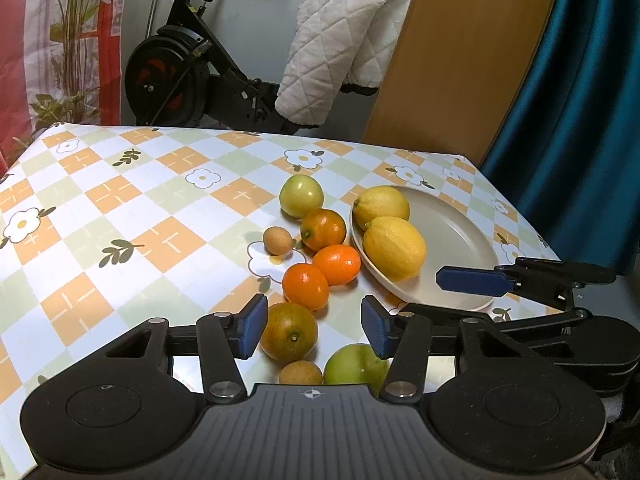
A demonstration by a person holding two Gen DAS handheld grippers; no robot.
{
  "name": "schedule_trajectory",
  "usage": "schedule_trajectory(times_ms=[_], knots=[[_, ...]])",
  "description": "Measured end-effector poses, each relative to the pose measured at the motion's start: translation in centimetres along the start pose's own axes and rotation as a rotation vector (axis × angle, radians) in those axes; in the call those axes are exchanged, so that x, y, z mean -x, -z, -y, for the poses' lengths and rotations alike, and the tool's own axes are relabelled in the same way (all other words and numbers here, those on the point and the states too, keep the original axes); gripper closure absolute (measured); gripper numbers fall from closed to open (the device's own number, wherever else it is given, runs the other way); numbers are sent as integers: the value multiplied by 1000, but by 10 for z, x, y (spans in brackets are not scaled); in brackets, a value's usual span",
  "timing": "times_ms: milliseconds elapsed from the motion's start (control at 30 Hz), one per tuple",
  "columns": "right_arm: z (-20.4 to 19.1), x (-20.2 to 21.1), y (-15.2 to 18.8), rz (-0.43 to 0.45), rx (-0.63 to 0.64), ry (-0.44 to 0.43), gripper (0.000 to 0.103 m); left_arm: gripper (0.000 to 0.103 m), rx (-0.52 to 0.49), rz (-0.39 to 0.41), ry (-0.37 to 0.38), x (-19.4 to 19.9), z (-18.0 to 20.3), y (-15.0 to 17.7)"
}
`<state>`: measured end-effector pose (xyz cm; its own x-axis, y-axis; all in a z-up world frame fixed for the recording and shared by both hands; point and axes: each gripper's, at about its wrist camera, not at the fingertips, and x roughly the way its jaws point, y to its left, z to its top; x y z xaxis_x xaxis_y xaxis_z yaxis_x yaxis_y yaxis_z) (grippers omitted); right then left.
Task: Organize fruits
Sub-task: 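Move the left gripper to the green round fruit and close on it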
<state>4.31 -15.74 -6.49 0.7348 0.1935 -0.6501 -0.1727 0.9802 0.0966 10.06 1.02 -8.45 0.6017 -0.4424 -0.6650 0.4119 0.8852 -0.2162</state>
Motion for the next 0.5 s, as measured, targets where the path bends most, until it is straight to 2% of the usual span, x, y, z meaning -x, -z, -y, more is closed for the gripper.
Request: schedule_trajectory(times_ms=[267, 500], knots=[[-9, -4, 5, -33, 19, -28, 51, 50, 17, -11, 10, 1, -5, 5], [-19, -8, 11, -74, 51, -57, 51, 51, 20, -34, 49, 0, -6, 10]])
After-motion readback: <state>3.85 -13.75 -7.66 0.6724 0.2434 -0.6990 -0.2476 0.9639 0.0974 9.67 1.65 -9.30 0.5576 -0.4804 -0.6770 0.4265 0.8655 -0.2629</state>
